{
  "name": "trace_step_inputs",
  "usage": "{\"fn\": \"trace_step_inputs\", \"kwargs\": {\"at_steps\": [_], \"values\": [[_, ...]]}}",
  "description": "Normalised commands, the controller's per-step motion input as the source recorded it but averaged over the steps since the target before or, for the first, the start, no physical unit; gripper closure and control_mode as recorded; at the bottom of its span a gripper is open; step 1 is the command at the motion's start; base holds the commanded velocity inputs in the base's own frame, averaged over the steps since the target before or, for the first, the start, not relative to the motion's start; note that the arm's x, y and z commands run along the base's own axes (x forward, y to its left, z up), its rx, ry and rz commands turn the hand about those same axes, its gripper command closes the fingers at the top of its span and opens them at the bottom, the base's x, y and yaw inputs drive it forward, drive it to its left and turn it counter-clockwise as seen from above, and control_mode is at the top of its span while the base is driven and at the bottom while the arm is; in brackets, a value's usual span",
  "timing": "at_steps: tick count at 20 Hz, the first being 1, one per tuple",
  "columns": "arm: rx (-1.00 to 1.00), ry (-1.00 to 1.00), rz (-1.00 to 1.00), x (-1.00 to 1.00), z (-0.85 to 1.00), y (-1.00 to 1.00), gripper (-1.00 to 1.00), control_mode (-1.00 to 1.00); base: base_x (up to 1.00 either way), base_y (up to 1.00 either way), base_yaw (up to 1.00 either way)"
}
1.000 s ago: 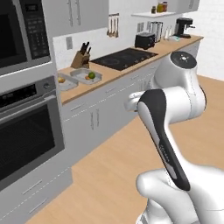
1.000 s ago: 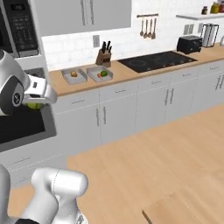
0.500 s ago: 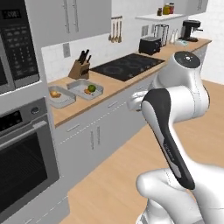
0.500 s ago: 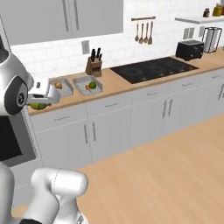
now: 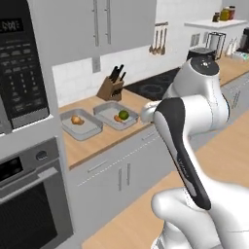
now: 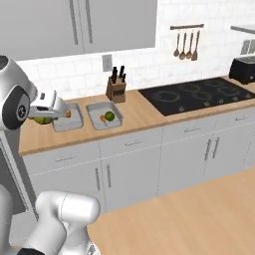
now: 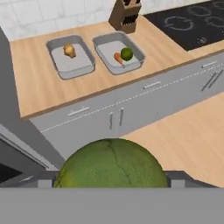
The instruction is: Place one lime and one chicken drumstick in each tupperware on the nearby counter, to pack two identical lunches.
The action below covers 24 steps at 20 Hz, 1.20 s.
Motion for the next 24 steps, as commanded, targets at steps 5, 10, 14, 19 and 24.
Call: {"fn": "trace_step_inputs", "kwargs": {"at_steps": [5, 10, 14, 19, 24], "values": [[0.0, 0.0, 0.0, 0.0, 0.0, 0.0, 1.0, 1.0, 0.84, -0.23, 0.58], [0.0, 0.0, 0.0, 0.0, 0.0, 0.0, 1.0, 1.0, 0.21, -0.23, 0.63], [0.0, 0.0, 0.0, 0.0, 0.0, 0.0, 1.0, 1.0, 0.13, -0.02, 0.07], [0.0, 0.0, 0.0, 0.0, 0.0, 0.0, 1.0, 1.0, 0.85, -0.16, 0.0], [0.0, 0.01, 0.02, 0.38, -0.35, -0.13, 1.0, -1.0, 0.53, -0.07, 0.0]]}}
